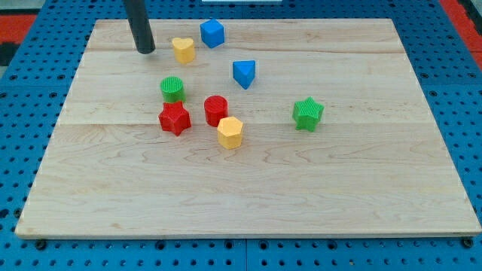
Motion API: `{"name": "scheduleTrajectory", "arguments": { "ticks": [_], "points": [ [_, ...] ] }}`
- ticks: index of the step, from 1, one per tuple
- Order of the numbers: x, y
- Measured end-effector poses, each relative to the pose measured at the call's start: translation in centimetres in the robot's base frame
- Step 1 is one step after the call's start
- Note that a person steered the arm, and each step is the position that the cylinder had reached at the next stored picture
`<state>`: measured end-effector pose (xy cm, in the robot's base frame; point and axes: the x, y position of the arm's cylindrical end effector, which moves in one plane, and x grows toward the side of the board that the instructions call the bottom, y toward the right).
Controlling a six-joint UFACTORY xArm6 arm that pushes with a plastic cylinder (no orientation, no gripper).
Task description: Move the blue triangle right to the blue cube
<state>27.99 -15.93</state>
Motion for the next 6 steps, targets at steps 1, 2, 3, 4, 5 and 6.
{"name": "scheduleTrajectory", "arguments": {
  "ticks": [1, 2, 3, 4, 5, 6],
  "points": [
    [0.0, 4.6],
    [1.1, 7.1],
    [5.2, 7.1],
    [7.0, 9.8],
    [7.1, 15.0],
    [7.1, 19.0]
  ]
}}
